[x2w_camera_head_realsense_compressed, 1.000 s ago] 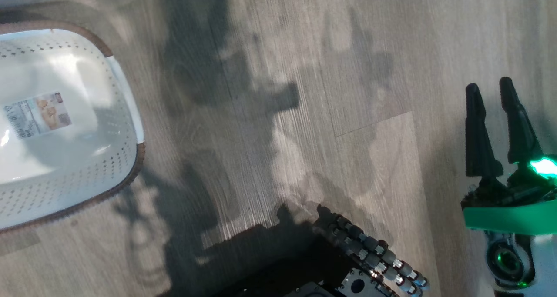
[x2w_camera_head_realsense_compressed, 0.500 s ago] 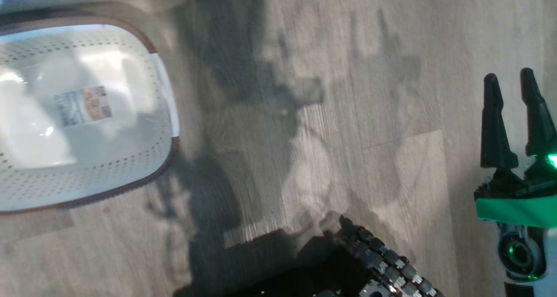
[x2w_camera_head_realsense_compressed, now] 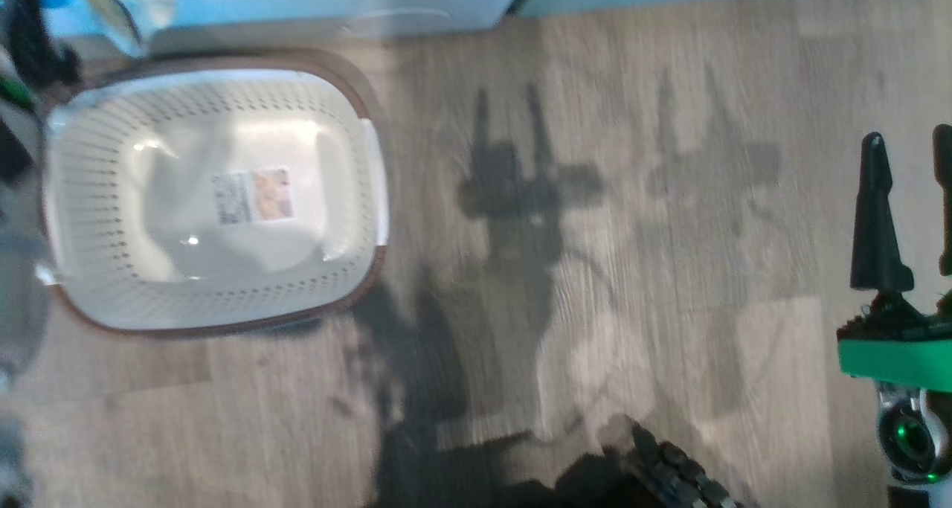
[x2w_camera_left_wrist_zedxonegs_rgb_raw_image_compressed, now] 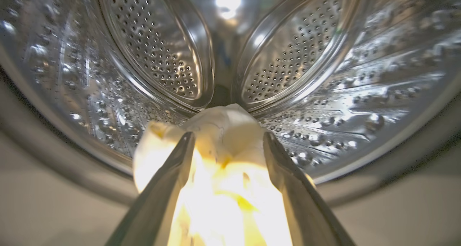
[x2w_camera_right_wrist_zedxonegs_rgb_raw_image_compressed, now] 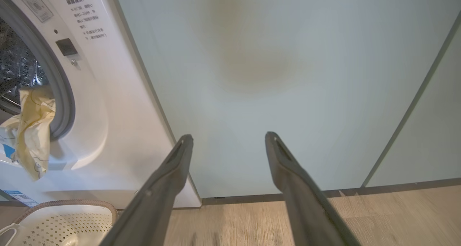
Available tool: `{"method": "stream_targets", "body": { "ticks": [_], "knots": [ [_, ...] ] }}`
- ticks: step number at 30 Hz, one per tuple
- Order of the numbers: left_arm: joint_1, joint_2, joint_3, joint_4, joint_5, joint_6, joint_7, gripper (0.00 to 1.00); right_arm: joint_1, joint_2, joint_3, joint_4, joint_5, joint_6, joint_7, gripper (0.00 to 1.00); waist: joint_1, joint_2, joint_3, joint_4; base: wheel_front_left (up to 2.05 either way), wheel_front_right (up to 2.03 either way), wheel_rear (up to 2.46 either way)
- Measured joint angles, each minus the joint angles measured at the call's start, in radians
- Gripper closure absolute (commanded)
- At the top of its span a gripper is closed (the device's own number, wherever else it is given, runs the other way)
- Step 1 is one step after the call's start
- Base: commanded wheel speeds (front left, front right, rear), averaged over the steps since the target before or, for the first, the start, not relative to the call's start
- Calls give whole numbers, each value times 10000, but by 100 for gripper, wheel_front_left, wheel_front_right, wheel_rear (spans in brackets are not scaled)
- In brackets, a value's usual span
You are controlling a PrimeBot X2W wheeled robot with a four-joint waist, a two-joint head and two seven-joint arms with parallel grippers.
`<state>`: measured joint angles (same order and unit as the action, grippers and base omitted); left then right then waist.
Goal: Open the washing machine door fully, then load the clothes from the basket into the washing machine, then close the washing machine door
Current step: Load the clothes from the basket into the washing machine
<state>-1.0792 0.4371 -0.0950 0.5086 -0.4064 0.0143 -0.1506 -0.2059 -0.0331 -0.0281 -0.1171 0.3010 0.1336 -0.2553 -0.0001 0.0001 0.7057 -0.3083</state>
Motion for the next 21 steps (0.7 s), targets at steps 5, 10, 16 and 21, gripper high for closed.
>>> {"method": "stream_targets", "body": {
  "ticks": [5,10,16,21],
  "knots": [
    [2151,-253,-25,-1741,0,418,-391,0,291,0,-242,4,-410,0,0,0,0,0,-652,433,0,0,0],
    [4422,-569,-33,-3450,0,995,-522,0,603,-2,-460,94,-706,0,0,0,-1,0,-1350,833,0,0,0],
    [7270,-911,-31,-5158,2,1672,-629,0,1048,-2,-794,251,-1007,0,0,0,-1,0,-2387,1295,0,0,0],
    [8821,-1151,-35,-5603,-36,1916,-709,0,1587,-2,-980,410,-1271,0,0,0,-1,0,-3147,1670,0,0,0]
  ]
}}
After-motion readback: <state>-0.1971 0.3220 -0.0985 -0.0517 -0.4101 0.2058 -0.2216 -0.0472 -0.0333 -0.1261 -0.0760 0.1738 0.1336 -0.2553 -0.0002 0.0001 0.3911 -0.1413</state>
